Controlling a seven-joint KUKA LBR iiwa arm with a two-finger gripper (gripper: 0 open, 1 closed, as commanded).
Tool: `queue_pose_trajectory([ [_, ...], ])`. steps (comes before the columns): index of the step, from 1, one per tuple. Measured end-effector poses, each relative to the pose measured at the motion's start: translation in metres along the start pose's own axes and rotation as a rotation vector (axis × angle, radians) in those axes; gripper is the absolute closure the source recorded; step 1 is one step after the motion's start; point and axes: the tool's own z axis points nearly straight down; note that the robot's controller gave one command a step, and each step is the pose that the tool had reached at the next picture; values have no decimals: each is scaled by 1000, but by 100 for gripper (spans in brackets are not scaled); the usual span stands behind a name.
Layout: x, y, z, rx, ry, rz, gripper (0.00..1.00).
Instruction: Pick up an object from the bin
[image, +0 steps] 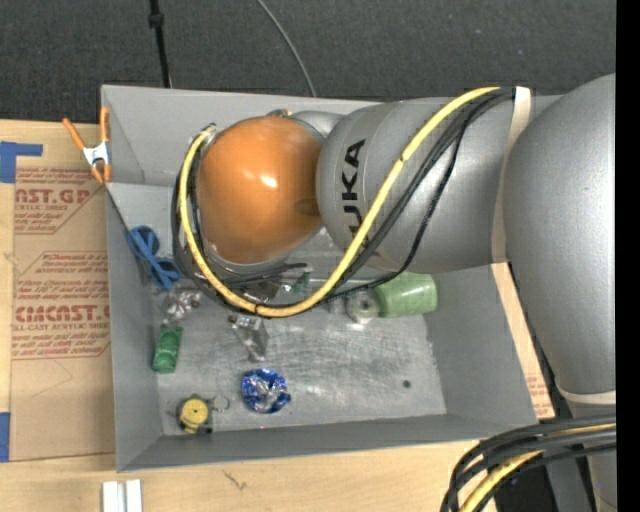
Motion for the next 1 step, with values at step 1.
queue_pose_trajectory([
  [1, -12, -7, 74, 10, -16, -279, 0],
])
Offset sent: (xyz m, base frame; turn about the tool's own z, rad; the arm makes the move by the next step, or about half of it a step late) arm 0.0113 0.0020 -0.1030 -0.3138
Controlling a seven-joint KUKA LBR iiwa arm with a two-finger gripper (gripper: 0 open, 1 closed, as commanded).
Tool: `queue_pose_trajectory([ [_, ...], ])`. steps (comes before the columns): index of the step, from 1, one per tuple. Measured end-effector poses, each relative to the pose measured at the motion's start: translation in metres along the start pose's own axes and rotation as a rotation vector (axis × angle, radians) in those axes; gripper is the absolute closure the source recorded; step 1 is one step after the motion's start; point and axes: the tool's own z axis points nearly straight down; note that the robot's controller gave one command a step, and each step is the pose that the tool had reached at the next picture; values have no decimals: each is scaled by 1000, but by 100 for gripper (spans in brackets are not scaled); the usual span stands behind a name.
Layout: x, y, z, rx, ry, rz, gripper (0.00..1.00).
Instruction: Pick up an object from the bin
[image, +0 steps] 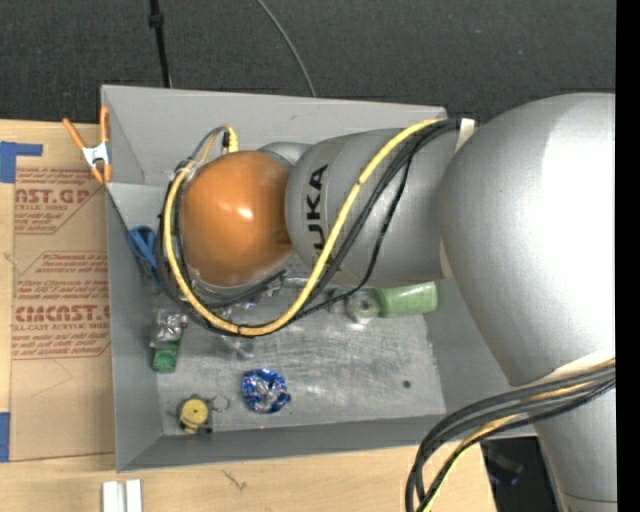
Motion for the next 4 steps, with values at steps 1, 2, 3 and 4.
queue_pose_trajectory([
  [1, 5, 3, 8, -12, 14, 1, 100],
  [2, 9, 0, 6, -10, 23, 3, 0],
  [3, 6, 65, -104, -9, 12, -151, 0],
  [4, 19, 79, 21, -19, 12, -346, 0],
])
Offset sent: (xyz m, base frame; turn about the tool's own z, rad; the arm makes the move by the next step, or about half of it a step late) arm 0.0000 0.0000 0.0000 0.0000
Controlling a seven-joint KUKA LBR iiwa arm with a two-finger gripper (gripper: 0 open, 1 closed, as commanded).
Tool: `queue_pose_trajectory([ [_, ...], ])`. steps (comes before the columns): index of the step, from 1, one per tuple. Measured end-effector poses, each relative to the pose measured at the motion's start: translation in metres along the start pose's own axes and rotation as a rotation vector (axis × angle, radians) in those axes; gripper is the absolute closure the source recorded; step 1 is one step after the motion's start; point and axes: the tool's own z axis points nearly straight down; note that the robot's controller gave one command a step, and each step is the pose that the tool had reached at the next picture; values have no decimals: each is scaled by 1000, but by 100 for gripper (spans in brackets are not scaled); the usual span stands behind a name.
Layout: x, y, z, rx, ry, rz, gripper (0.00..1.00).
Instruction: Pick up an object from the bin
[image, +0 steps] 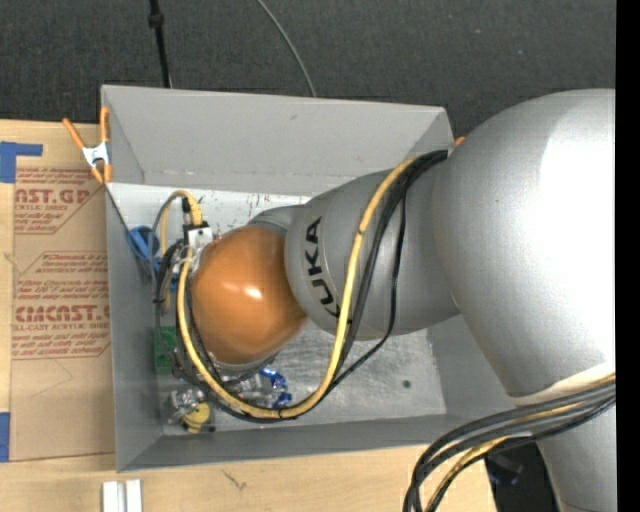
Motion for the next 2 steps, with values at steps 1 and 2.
queue_pose_trajectory([
  [1, 1, -1, -2, 3, 1, 1, 100],
  [2, 7, -17, -133, 10, 1, -12, 100],
])
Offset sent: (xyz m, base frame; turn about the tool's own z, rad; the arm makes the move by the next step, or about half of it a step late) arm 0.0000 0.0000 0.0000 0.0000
